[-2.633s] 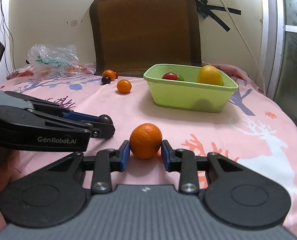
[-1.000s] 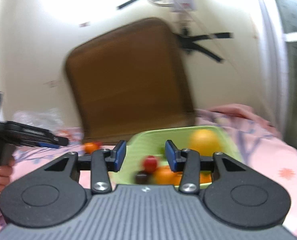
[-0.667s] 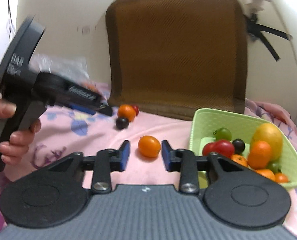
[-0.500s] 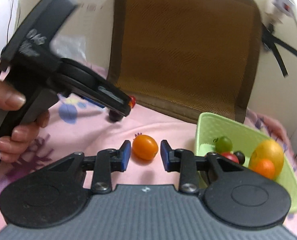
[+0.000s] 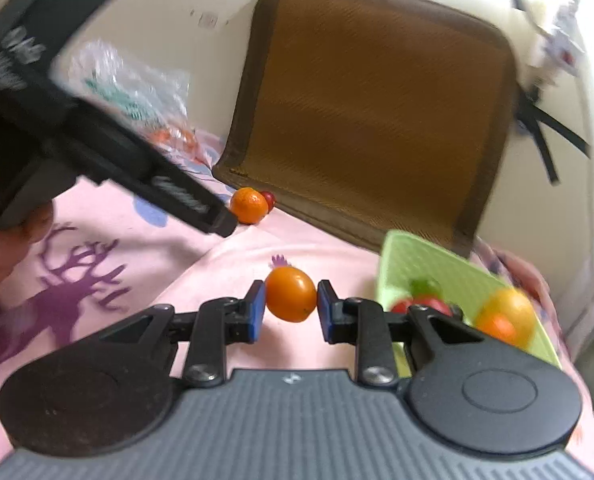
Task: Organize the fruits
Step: 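Grasp another black cherry tomato with the left gripper while the right gripper grasps an orange cherry tomato, then carry both tomatoes into the green bowl and open both grippers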
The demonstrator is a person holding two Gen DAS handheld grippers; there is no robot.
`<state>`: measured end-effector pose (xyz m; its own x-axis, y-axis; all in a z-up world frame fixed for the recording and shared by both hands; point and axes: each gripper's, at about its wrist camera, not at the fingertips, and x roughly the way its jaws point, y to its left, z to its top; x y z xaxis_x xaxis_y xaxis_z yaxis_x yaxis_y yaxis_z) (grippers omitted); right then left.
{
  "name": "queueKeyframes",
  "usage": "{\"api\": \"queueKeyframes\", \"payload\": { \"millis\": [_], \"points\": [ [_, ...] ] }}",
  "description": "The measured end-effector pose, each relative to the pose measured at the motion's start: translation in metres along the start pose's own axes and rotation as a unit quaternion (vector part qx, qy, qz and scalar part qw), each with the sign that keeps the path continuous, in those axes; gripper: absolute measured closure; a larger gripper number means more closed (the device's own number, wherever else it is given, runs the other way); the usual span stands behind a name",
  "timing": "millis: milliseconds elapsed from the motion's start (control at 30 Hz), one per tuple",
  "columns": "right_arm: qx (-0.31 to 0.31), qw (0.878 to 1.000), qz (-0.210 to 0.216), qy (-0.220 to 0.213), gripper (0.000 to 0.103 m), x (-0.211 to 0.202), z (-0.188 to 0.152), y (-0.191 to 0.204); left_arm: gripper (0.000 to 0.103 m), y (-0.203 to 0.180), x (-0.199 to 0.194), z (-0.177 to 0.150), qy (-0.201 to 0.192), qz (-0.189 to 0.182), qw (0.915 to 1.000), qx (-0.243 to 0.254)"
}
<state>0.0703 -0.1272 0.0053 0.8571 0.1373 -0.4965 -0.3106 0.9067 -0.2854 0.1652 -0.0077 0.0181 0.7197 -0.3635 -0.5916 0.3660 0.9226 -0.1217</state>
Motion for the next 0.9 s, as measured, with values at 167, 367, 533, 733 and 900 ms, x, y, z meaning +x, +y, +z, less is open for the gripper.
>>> {"api": "queueKeyframes", "payload": {
  "millis": [167, 367, 533, 733, 900],
  "points": [
    [0.085, 0.996, 0.005, 0.017, 0.073, -0.047, -0.033, -0.022, 0.077, -0.037, -0.039, -0.036, -0.004, -0.046, 0.9986, 0.027],
    [0.171, 0.985, 0.001, 0.021, 0.073, -0.1, -0.07, -0.032, 0.077, -0.092, -0.061, -0.077, 0.001, -0.091, 0.9929, 0.077],
    [0.168, 0.986, 0.0, 0.021, 0.072, -0.116, -0.084, -0.026, 0.076, -0.115, -0.064, -0.094, 0.009, -0.092, 0.9912, 0.094],
    [0.174, 0.985, 0.004, 0.012, 0.071, -0.119, -0.087, -0.026, 0.071, -0.123, -0.073, -0.105, 0.004, -0.067, 0.9918, 0.109],
    [0.179, 0.984, 0.007, 0.01, 0.071, -0.121, -0.09, -0.027, 0.065, -0.125, -0.082, -0.105, -0.007, -0.058, 0.9908, 0.122]
  ]
}}
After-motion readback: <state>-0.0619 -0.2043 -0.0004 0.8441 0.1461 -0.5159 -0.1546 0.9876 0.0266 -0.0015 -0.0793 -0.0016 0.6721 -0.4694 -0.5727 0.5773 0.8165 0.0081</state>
